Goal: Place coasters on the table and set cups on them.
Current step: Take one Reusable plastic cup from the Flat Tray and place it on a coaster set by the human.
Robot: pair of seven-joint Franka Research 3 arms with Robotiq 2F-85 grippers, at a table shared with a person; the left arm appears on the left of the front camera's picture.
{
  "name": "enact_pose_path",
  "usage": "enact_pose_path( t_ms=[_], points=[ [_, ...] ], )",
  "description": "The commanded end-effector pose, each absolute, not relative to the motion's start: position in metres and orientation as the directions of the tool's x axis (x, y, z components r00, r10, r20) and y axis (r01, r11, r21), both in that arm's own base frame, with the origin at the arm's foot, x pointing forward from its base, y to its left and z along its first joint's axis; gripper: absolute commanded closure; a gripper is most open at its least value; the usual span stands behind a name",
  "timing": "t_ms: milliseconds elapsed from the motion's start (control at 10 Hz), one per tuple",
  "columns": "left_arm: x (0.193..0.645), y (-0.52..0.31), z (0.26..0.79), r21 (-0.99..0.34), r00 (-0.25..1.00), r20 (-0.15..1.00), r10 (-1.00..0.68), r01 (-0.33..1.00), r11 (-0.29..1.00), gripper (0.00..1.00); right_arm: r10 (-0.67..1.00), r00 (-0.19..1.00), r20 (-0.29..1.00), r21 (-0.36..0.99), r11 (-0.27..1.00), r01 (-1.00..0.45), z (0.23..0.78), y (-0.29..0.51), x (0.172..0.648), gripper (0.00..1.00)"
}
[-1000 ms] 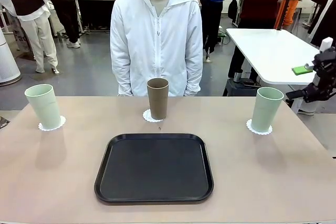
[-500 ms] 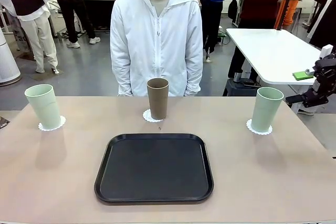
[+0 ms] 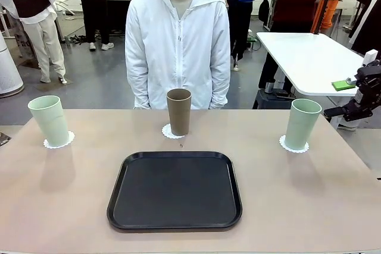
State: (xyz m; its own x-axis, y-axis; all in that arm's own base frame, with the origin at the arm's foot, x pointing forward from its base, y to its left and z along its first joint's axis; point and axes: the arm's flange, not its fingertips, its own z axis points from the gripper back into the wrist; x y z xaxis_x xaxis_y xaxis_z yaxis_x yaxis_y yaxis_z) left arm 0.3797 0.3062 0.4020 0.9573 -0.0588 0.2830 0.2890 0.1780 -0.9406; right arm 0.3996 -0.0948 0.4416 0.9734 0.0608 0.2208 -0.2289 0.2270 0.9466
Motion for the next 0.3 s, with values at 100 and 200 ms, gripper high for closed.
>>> enact_pose_path(
  t_ms=[100, 200],
  points=[
    [0.3792, 0.3064, 0.4046, -0.94, 0.958, 0.28, -0.059, 0.286, 0.186, 0.0, 0.055, 0.976, 0.213, 0.948, 0.23, -0.22, 0.4454, -0.0947, 0.3999, 0.0],
    [0.3792, 0.3064, 0.4046, -0.94, 0.958, 0.28, -0.059, 0.286, 0.186, 0.0, 0.055, 0.976, 0.213, 0.948, 0.23, -0.22, 0.4454, -0.0947, 0.3999, 0.0]
  ],
)
